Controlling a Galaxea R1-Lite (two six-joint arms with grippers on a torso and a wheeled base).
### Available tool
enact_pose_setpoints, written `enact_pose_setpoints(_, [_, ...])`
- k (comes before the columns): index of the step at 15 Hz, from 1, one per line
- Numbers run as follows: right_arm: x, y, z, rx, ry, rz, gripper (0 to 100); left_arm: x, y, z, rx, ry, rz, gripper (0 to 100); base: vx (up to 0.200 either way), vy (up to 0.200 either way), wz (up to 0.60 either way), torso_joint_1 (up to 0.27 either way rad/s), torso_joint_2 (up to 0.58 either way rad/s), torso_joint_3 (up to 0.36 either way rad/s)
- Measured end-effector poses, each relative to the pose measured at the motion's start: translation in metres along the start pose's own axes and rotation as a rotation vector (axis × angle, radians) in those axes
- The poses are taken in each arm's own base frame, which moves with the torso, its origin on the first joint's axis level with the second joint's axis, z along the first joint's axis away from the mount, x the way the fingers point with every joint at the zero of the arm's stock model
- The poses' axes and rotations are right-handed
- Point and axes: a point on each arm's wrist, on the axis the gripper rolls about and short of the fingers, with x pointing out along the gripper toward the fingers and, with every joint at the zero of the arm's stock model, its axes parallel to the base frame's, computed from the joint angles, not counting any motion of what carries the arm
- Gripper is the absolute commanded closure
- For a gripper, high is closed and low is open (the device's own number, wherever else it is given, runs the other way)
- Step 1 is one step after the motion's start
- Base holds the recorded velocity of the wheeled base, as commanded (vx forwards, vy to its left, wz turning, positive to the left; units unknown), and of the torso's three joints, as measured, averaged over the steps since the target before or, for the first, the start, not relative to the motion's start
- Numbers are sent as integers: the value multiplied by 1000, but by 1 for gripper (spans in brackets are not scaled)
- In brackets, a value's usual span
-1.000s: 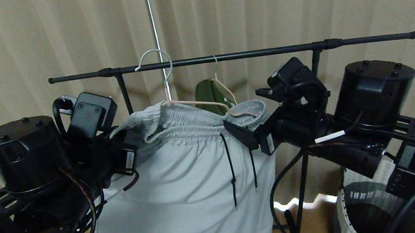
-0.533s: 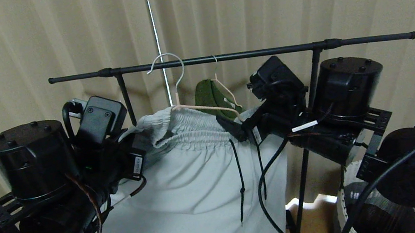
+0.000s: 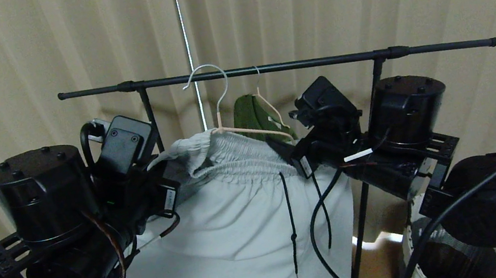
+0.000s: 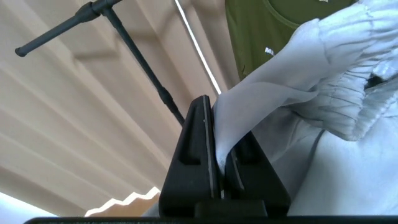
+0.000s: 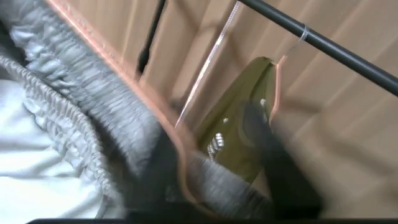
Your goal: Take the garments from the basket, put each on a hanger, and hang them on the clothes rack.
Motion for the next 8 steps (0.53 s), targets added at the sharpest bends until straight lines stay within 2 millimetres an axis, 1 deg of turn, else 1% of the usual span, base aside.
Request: enact_pose_setpoints(8, [-1, 2, 0, 2, -6, 4, 100, -1, 0, 0, -5, -6, -9, 100, 0, 0, 0, 0, 0, 0])
